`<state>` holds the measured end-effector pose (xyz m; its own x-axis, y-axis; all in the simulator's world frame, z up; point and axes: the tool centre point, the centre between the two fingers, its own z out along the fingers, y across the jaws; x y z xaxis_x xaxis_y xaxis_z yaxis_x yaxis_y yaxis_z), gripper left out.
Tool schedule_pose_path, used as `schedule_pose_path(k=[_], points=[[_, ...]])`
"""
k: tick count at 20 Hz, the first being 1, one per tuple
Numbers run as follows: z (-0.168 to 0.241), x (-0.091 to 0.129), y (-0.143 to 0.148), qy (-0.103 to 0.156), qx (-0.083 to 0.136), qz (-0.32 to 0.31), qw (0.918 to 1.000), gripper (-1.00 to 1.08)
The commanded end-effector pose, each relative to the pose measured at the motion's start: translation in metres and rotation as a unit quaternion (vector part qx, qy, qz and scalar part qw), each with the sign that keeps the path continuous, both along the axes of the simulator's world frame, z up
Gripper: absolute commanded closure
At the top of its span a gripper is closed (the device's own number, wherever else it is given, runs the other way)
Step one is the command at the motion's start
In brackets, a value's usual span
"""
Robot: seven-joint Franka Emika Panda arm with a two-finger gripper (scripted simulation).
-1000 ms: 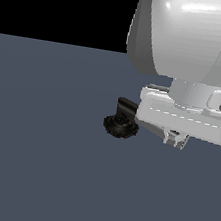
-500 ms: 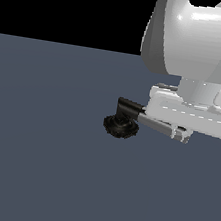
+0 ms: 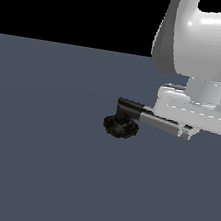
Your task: Turn on the faucet by rotating a designated handle.
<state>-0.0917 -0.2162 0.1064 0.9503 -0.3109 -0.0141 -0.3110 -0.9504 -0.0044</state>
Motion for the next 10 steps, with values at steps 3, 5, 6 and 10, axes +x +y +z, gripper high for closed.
schedule_pose_path(k=[3,5,6,10], points=[[0.000,0.016,-0.004,-0.002,-0.001,0.001,1.0000,1.08],[0.000,0.022,-0.006,-0.002,-0.001,0.001,1.0000,1.08],[0.000,0.025,-0.007,-0.002,-0.001,0.000,1.0000,1.08],[0.000,0.039,-0.011,-0.002,-0.001,0.000,1.0000,1.08]])
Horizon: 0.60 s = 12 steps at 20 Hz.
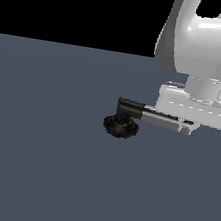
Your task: Turn on the faucet by rotating a designated handle.
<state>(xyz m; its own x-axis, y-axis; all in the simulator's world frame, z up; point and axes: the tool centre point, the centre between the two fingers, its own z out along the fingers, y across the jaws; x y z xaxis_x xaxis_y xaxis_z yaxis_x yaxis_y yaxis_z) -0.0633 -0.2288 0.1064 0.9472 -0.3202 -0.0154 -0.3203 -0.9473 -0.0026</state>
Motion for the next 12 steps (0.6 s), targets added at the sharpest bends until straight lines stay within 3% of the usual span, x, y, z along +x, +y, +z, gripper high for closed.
schedule_pose_path(k=[1,12], points=[[0.000,0.013,0.001,-0.003,-0.001,0.004,1.0000,1.08],[0.001,0.047,-0.010,-0.004,-0.002,0.003,1.0000,1.08]])
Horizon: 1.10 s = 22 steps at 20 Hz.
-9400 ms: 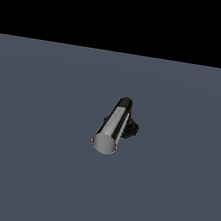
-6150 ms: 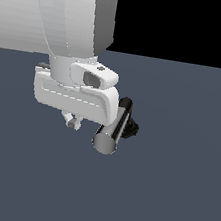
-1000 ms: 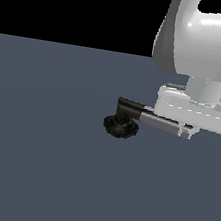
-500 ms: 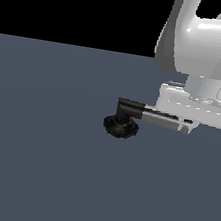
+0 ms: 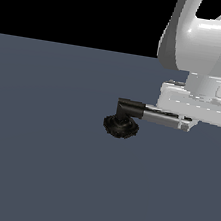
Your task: Turn on the faucet by rotating a designated handle.
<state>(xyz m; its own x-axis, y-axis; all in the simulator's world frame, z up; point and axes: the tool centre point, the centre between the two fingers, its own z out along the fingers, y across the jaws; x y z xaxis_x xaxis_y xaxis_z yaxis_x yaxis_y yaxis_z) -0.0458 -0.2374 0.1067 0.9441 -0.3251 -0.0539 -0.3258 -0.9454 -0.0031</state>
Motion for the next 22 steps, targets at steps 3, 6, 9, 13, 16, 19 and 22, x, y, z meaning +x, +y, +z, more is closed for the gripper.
schedule_pose_path(k=[3,6,9,13,16,19,22], points=[[0.001,0.039,-0.004,-0.023,-0.008,0.005,0.9997,1.08],[0.001,0.048,-0.007,-0.023,-0.008,0.005,0.9997,1.08],[0.001,0.056,-0.009,-0.023,-0.009,0.004,0.9997,1.08],[0.001,0.068,-0.013,-0.023,-0.009,0.004,0.9997,1.08],[0.001,0.076,-0.015,-0.024,-0.009,0.004,0.9997,1.08],[0.001,0.084,-0.018,-0.024,-0.009,0.003,0.9997,1.08],[0.001,0.092,-0.021,-0.024,-0.009,0.003,0.9997,1.08]])
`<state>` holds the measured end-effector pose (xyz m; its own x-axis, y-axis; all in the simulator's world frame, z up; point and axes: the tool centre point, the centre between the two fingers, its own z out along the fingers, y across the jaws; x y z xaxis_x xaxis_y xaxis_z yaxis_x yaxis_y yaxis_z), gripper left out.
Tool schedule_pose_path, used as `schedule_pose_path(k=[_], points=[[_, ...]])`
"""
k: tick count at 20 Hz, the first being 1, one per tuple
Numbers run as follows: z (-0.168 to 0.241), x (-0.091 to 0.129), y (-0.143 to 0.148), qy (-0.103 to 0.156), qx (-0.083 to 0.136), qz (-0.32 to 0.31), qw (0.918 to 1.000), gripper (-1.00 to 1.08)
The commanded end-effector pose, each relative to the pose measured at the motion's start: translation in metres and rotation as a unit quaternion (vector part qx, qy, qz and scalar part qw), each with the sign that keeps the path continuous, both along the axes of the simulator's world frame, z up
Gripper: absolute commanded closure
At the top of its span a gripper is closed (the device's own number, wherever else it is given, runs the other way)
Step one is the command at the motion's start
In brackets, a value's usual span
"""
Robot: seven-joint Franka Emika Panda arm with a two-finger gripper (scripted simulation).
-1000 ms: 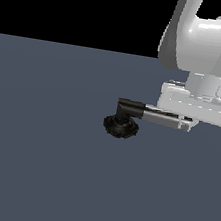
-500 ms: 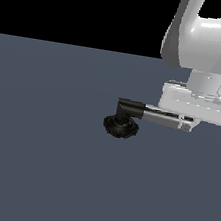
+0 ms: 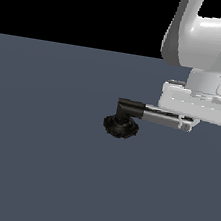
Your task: Turn on the faucet by rotating a designated handle.
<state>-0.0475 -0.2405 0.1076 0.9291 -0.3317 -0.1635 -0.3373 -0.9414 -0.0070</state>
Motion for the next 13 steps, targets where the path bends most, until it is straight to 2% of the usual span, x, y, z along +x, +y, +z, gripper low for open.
schedule_pose_path(k=[1,13], points=[[0.001,0.096,-0.019,-0.076,-0.030,0.008,0.9967,1.08],[0.001,0.123,-0.027,-0.076,-0.030,0.007,0.9966,1.08]])
